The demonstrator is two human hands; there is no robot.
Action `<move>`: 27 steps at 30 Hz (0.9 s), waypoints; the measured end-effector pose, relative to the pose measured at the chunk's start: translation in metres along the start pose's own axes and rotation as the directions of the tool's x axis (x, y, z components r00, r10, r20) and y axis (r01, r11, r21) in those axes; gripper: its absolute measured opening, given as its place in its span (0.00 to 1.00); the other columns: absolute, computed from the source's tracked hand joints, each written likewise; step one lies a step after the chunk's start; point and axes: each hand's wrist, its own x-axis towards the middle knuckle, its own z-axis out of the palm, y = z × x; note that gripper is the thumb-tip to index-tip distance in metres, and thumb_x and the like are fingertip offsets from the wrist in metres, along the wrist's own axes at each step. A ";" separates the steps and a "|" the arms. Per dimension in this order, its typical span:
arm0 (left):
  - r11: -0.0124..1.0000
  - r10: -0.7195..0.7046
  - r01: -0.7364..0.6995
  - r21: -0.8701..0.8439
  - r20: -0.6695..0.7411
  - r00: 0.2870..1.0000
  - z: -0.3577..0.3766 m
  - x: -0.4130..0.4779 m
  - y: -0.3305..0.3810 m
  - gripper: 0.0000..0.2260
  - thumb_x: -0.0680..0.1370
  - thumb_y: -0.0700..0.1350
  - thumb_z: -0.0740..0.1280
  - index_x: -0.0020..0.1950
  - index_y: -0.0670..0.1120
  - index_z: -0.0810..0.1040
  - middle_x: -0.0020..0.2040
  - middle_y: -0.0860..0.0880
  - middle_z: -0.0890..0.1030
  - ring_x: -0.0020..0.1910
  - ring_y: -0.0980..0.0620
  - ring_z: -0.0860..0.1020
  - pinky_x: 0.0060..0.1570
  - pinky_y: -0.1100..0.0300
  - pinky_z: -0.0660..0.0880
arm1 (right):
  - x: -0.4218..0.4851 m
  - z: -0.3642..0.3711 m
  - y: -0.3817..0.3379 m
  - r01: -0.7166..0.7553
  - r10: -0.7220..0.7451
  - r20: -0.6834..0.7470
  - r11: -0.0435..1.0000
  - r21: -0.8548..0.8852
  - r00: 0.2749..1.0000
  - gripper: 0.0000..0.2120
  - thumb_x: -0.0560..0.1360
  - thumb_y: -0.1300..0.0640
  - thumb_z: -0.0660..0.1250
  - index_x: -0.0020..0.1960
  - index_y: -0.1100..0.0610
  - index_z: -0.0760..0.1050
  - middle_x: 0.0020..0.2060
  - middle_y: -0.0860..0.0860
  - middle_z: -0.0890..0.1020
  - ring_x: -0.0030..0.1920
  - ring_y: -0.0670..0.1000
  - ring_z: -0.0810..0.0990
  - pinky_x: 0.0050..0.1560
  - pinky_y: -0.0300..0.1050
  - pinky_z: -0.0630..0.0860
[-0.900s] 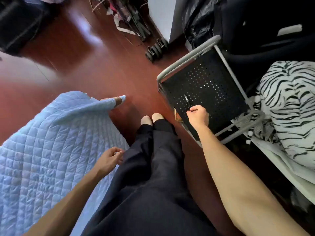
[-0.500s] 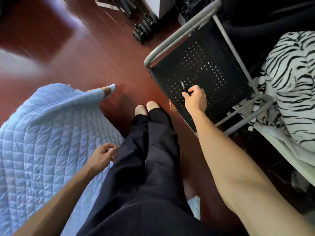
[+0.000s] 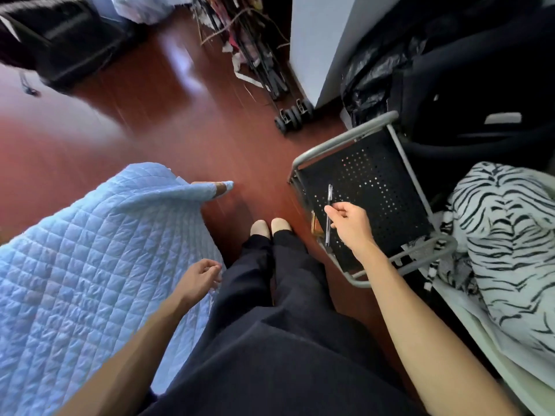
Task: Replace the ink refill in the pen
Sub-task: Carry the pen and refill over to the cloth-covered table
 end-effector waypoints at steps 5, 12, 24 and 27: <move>0.980 0.035 -0.054 -0.190 -0.105 0.994 -0.014 -0.030 -0.004 0.07 0.84 0.41 0.61 0.53 0.42 0.79 0.38 0.46 0.81 0.32 0.52 0.77 0.34 0.62 0.72 | -0.058 0.004 -0.057 0.155 -0.165 0.146 0.985 0.082 0.975 0.08 0.84 0.54 0.71 0.46 0.47 0.84 0.37 0.43 0.87 0.32 0.35 0.82 0.36 0.28 0.77; 0.910 -0.060 -0.023 -0.415 -0.186 0.981 -0.020 -0.055 -0.034 0.08 0.85 0.39 0.60 0.54 0.38 0.78 0.37 0.44 0.79 0.29 0.54 0.74 0.24 0.72 0.69 | -0.086 0.030 -0.088 0.193 -0.209 0.298 0.978 0.083 0.931 0.08 0.84 0.55 0.70 0.50 0.54 0.87 0.28 0.44 0.82 0.31 0.44 0.78 0.39 0.41 0.74; 0.783 -0.315 0.186 -0.594 -0.120 0.941 -0.046 -0.048 -0.107 0.10 0.84 0.36 0.61 0.44 0.38 0.75 0.32 0.43 0.74 0.28 0.49 0.70 0.25 0.64 0.67 | -0.063 0.084 -0.170 0.290 -0.286 0.361 0.956 0.044 0.888 0.08 0.84 0.58 0.71 0.49 0.54 0.87 0.31 0.44 0.85 0.29 0.39 0.77 0.36 0.30 0.75; 0.779 -0.327 0.203 -0.594 -0.108 0.939 -0.075 -0.032 -0.101 0.12 0.84 0.35 0.61 0.41 0.39 0.73 0.31 0.42 0.73 0.26 0.49 0.70 0.22 0.63 0.67 | -0.057 0.103 -0.205 0.296 -0.294 0.354 0.954 0.050 0.888 0.08 0.84 0.59 0.70 0.49 0.55 0.87 0.31 0.45 0.85 0.29 0.39 0.76 0.34 0.30 0.74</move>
